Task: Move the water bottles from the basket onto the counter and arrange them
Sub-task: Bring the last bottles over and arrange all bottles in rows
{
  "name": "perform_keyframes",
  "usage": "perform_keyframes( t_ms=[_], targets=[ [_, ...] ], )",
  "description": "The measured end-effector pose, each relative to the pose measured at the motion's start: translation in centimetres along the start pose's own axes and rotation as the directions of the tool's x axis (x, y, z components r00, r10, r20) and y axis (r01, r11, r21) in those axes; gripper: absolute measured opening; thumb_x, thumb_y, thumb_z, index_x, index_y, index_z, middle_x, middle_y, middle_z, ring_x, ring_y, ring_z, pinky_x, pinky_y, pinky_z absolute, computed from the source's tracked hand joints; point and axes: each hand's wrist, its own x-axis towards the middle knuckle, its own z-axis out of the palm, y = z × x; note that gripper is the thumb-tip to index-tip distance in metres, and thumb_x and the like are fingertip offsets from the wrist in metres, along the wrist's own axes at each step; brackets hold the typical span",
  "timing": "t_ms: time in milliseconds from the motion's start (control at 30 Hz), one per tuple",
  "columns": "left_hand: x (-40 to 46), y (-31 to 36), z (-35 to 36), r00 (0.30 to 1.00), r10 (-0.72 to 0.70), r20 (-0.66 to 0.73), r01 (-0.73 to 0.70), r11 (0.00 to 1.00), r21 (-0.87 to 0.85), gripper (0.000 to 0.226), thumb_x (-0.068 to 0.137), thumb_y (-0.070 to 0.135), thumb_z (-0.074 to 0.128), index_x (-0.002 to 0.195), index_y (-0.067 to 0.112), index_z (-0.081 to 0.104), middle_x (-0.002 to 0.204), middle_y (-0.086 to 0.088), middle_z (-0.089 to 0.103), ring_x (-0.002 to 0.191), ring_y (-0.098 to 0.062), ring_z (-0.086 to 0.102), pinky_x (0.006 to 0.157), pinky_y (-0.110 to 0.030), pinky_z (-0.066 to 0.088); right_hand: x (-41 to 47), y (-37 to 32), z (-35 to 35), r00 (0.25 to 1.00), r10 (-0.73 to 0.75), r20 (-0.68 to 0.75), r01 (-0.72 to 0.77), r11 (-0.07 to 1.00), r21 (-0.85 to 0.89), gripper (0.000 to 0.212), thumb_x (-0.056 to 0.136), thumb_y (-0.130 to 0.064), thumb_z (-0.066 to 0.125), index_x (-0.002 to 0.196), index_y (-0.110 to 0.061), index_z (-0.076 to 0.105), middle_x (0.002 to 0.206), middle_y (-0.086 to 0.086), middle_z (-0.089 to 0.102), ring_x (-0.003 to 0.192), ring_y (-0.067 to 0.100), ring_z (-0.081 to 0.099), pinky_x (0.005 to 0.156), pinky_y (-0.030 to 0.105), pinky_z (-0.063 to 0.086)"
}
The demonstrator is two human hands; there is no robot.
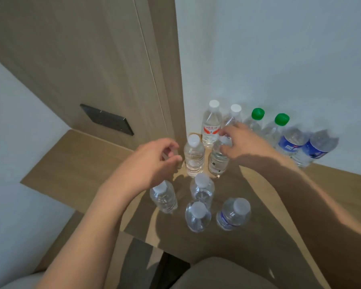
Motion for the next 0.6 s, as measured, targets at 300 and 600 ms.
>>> perform_keyframes(
  t_ms=[300,600],
  targets=[
    [1.2,-1.7,-0.9,0.973,-0.22,0.076,0.185,0.928,0.323,0.045,0.089,0.057,0.054,0.12,0.025,0.05,0.116,0.001,0.061,0.097,-0.021,0.055,0.078,-0.035,0.046,2.5,-3.6,0.5,0.987,-0.146,0.074,0.153,0.982,-0.106,0.056,0.094,-0.035,0.056,0.145,-0.025,0.036,0.139,0.008,0.05,0.122,0.028,0.053,0.099,0.041,0.045],
    [0.6,-5.1,6.1,0.974,-0.228,0.005,0.22,0.946,0.237,0.026,0.087,0.044,0.054,0.088,0.022,0.041,0.089,-0.004,0.056,0.082,-0.025,0.055,0.064,-0.032,0.039,5.4,-5.0,3.1,0.974,-0.195,0.117,0.219,0.942,-0.253,0.038,0.093,-0.039,0.056,0.123,-0.014,0.052,0.116,0.011,0.064,0.102,0.03,0.062,0.084,0.04,0.052]
  ],
)
